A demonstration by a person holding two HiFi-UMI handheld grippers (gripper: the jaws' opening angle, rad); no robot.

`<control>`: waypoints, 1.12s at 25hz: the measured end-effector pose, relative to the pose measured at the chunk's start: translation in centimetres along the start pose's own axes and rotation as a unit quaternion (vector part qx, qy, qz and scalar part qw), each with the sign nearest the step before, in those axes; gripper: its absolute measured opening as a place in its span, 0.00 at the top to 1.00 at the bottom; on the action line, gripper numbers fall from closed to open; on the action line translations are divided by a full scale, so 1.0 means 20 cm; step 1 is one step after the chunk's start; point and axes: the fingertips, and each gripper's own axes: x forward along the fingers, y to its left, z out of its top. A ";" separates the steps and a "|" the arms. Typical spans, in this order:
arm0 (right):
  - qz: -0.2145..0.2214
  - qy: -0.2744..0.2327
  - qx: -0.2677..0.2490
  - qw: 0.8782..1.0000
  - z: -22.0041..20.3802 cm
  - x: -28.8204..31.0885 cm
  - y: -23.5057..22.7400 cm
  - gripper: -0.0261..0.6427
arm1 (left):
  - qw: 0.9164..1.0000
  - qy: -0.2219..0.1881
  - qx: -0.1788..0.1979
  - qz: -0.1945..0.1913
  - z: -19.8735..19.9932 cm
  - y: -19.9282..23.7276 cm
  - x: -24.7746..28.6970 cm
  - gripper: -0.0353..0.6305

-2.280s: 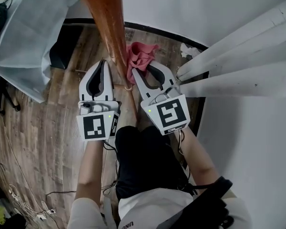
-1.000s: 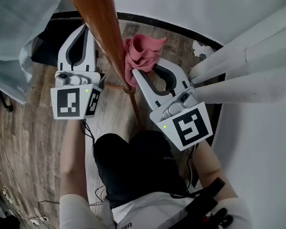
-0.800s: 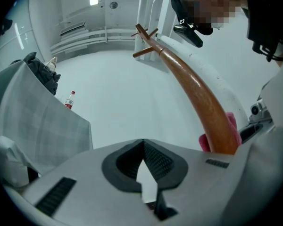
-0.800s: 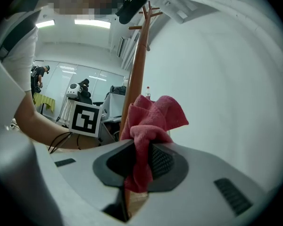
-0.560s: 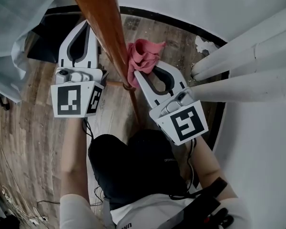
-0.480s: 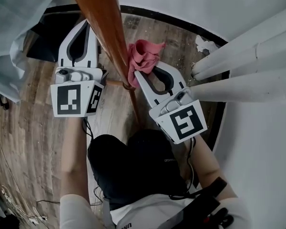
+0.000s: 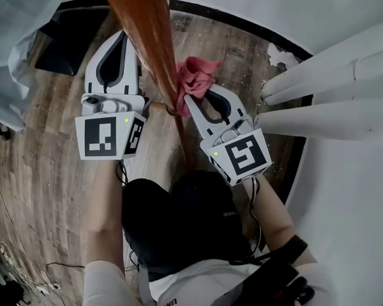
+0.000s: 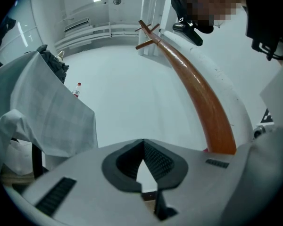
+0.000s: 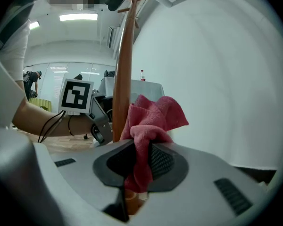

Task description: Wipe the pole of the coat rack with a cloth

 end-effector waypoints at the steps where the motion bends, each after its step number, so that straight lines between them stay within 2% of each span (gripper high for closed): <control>1: 0.000 0.003 0.003 1.000 -0.02 0.01 0.00 0.85 | 1.000 0.002 -0.002 0.001 -0.01 0.00 -0.01 0.93; 15: -0.003 0.068 0.043 0.997 -0.35 0.05 0.00 0.85 | 1.000 0.026 -0.006 -0.002 -0.12 -0.04 -0.08 0.93; 28: -0.009 0.098 0.049 0.994 -0.50 0.08 -0.01 0.85 | 0.999 0.041 -0.001 -0.011 -0.19 -0.04 -0.10 0.93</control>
